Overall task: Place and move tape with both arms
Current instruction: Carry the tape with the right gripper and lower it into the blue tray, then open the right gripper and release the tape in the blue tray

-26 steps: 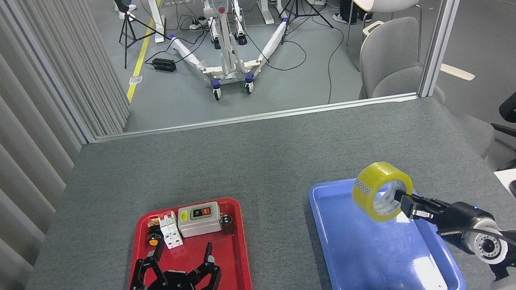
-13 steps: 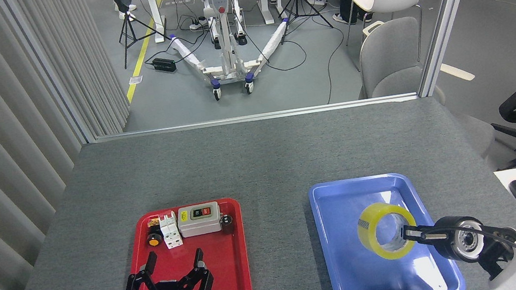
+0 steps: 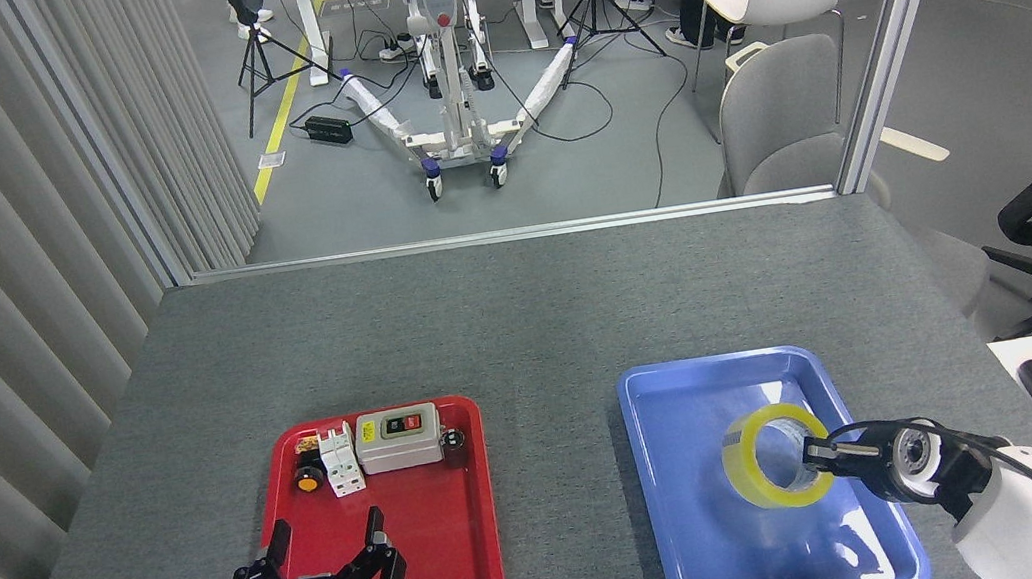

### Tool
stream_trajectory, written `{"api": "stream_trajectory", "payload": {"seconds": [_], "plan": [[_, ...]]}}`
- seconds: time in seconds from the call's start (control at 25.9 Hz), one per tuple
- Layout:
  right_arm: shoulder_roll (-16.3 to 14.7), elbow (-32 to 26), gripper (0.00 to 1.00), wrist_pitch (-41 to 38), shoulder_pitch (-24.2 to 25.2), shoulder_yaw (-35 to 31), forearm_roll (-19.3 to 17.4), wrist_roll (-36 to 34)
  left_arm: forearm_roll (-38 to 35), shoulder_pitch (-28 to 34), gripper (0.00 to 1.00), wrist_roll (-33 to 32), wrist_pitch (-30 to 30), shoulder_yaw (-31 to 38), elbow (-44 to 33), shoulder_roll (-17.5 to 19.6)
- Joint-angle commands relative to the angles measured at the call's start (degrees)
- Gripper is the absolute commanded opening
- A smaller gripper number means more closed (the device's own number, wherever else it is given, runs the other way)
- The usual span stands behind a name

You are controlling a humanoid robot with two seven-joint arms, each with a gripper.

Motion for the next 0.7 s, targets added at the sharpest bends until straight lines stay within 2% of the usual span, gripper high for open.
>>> {"api": "stream_trajectory", "payload": {"seconds": [0.0, 0.5, 0.62, 0.66], "plan": [[0.72, 0.99, 0.38, -0.94, -0.22, 0.03, -0.02, 0.00, 0.11, -0.27, 1.00, 0.17, -0.07, 1.66, 0.09, 0.24], [1.78, 0.37, 0.75, -5.86, -1.10, -1.11, -0.02, -5.00, 0.11, -0.01, 1.00, 0.34, -0.42, 1.66, 0.00, 1.21], [1.51, -1.82, 0.98, -6.21, -0.49, -1.11, 0.51, -7.99, 0.11, -0.01, 1.00, 0.34, -0.42, 1.58, 0.00, 1.21], [1.34, -2.53, 0.98, -6.39, -0.31, -1.72, 1.04, -9.49, 0.11, -0.01, 1.00, 0.34, -0.42, 1.58, 0.00, 1.21]]}}
